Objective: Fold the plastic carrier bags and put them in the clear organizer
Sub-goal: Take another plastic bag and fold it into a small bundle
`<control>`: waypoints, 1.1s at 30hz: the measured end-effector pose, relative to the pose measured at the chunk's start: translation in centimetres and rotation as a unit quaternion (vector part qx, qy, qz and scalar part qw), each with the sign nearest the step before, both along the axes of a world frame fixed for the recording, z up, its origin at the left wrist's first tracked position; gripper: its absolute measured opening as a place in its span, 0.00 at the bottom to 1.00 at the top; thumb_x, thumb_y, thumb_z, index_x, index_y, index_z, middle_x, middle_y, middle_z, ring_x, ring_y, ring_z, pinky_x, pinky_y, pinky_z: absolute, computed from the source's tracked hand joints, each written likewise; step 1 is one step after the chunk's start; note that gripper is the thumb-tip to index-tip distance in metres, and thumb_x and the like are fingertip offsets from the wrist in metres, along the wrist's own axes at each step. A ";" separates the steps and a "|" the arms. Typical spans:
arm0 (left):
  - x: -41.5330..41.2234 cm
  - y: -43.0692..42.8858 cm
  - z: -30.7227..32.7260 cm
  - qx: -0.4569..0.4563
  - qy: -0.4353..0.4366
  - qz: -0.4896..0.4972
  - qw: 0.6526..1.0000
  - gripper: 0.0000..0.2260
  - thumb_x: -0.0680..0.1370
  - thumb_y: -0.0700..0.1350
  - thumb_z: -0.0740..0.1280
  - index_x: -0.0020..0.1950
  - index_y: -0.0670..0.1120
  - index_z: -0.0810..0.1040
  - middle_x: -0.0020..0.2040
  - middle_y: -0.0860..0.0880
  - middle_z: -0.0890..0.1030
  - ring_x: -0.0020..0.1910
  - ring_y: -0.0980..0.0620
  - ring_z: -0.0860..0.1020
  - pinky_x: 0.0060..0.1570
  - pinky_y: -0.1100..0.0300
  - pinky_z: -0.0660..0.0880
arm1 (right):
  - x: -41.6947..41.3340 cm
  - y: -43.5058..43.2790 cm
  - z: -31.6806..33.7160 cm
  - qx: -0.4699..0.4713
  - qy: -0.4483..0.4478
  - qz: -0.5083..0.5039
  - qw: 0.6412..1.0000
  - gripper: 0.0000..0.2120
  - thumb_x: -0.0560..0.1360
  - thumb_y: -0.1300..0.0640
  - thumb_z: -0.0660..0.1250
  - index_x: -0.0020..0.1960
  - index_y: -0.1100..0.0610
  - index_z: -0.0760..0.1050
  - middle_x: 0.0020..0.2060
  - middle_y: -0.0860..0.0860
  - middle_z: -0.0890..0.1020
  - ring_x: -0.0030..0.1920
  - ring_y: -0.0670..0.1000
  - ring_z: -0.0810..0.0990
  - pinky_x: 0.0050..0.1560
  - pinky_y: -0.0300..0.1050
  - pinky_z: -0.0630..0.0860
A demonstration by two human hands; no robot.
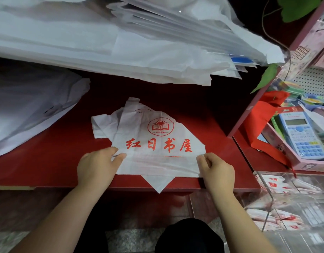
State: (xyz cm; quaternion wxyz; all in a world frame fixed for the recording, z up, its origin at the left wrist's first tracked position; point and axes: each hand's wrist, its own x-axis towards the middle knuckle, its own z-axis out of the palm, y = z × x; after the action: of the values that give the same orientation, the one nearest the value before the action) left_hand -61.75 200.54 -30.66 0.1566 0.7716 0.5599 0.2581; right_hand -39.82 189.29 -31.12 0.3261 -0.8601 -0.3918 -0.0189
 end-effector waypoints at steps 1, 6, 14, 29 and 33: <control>0.1 0.0 0.1 0.010 0.014 -0.003 1.000 0.13 0.77 0.50 0.64 0.51 0.42 0.81 0.38 0.44 0.80 0.43 0.43 0.77 0.38 0.58 0.61 | -0.2 0.1 0.1 -0.019 -0.009 -0.012 1.000 0.10 0.76 0.55 0.61 0.36 0.52 0.71 0.26 0.49 0.73 0.33 0.55 0.68 0.43 0.44 0.58; 0.2 -0.3 0.5 0.037 0.074 -0.004 0.997 0.13 0.75 0.46 0.68 0.57 0.42 0.79 0.48 0.43 0.81 0.44 0.42 0.78 0.44 0.56 0.63 | -0.3 0.6 0.3 -0.060 -0.046 -0.051 0.996 0.08 0.75 0.56 0.59 0.37 0.53 0.68 0.27 0.49 0.73 0.32 0.54 0.68 0.40 0.44 0.52; 2.8 -2.1 -2.1 0.153 0.149 -0.306 0.928 0.25 0.82 0.55 0.44 0.64 0.45 0.74 0.62 0.45 0.77 0.65 0.49 0.71 0.67 0.53 0.54 | 0.4 1.3 1.1 -0.113 0.006 -0.042 0.993 0.06 0.74 0.56 0.59 0.39 0.53 0.71 0.33 0.51 0.75 0.37 0.56 0.69 0.43 0.44 0.59; 3.6 -2.4 -0.8 -0.048 0.256 -0.280 0.924 0.61 0.43 0.71 0.14 0.75 0.54 0.37 0.75 0.54 0.36 0.73 0.55 0.34 0.68 0.47 0.31 | -4.2 0.9 -1.5 -0.079 -0.174 0.287 0.939 0.29 0.80 0.44 0.42 0.60 0.58 0.77 0.62 0.58 0.76 0.62 0.57 0.75 0.62 0.53 0.61; 2.9 -2.2 -0.6 -0.043 0.248 -0.278 0.927 0.62 0.43 0.72 0.15 0.75 0.54 0.37 0.73 0.55 0.32 0.70 0.58 0.31 0.68 0.50 0.31 | -2.4 -0.1 -0.6 -0.206 -0.120 0.254 0.937 0.59 0.55 0.26 0.17 0.75 0.51 0.53 0.75 0.47 0.52 0.75 0.47 0.48 0.66 0.37 0.34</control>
State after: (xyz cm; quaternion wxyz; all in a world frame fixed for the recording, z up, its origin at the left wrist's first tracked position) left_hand -58.82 198.32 -31.27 0.1112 0.9281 0.3547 -0.0193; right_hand -42.23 189.24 -31.75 0.0864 -0.7713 -0.6291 0.0421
